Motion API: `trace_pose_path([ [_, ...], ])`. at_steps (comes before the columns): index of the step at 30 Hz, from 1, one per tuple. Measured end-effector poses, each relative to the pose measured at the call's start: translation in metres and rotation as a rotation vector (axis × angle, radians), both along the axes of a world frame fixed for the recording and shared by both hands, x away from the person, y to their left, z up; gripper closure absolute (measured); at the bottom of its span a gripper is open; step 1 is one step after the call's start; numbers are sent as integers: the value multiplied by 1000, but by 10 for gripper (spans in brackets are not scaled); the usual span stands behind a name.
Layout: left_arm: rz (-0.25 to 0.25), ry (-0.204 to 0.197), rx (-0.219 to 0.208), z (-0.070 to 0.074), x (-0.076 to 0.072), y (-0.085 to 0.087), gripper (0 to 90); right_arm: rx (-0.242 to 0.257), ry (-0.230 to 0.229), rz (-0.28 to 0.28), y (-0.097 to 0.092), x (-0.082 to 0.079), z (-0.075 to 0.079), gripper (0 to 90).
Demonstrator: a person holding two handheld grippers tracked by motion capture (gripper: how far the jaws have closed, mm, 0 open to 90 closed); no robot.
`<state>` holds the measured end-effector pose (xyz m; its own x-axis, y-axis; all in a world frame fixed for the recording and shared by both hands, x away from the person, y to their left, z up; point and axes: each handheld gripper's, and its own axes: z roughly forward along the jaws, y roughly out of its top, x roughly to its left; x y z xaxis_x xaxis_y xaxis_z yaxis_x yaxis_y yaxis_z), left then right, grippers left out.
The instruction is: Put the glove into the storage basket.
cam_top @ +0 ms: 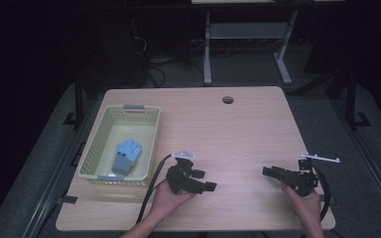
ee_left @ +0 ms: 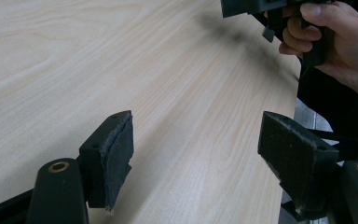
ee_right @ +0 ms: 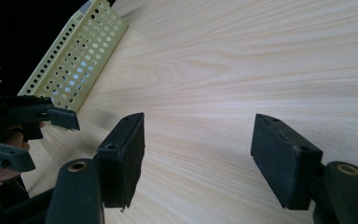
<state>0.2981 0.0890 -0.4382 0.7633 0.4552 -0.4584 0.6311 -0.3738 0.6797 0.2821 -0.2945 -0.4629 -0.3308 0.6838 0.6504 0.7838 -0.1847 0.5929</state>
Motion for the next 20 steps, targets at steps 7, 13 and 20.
trace_pose_path([
  [7,-7,-25,0,-5,-9,3,264,1,-15,-1,0,-5,-1,332],
  [13,-12,-35,-4,-9,-17,7,263,6,-30,2,0,-10,1,314],
  [20,-18,-55,-15,-8,-24,8,253,-9,-52,44,7,-12,1,283],
])
